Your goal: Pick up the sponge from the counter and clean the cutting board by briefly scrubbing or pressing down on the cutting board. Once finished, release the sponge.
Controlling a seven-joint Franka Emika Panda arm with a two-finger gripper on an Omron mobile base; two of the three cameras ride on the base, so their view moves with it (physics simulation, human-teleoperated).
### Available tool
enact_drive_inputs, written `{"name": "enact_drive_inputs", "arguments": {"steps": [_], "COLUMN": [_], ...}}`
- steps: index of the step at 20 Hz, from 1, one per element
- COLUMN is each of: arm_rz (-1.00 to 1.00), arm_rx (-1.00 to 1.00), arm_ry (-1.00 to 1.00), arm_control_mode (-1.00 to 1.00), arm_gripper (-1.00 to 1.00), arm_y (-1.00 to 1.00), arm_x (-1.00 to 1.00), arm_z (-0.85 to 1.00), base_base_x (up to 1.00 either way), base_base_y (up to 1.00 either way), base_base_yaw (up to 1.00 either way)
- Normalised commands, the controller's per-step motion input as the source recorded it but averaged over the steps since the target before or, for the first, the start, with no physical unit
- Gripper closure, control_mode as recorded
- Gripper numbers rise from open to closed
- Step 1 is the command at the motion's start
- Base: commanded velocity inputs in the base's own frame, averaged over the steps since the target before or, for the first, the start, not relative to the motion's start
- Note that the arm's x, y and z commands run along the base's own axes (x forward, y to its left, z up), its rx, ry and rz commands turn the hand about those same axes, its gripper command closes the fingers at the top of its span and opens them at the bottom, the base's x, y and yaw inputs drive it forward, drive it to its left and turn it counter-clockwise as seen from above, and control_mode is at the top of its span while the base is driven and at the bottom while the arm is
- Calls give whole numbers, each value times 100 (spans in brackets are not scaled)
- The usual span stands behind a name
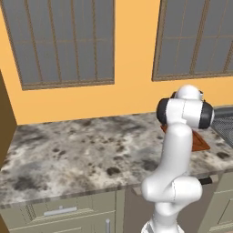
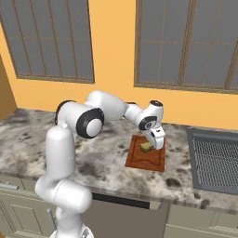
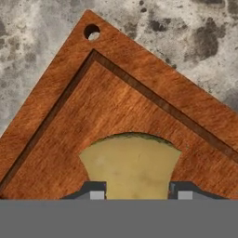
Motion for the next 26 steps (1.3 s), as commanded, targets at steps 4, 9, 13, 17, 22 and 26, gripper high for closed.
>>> {"name": "enact_drive_inputs", "arguments": {"steps": [4,9,13,17,22,26], "arm_rz": [-2,-1,-1,-4,-5,-6], "arm_rx": [0,0,1,1,0,0], "arm_ry": [0,0,0,4,13,12], "arm_control_mode": [-100,-100,-100,-100,-100,-100], "arm_gripper": [100,100,100,100,100,100], "arm_y": [67,48,32,4,-23,-16], "arm_x": [63,51,40,1,-33,-66], "arm_z": [-21,-14,-9,-16,-38,-47], "base_base_x": [0,0,0,0,0,0], "base_base_y": [0,0,0,0,0,0], "base_base_yaw": [0,0,0,0,0,0]}}
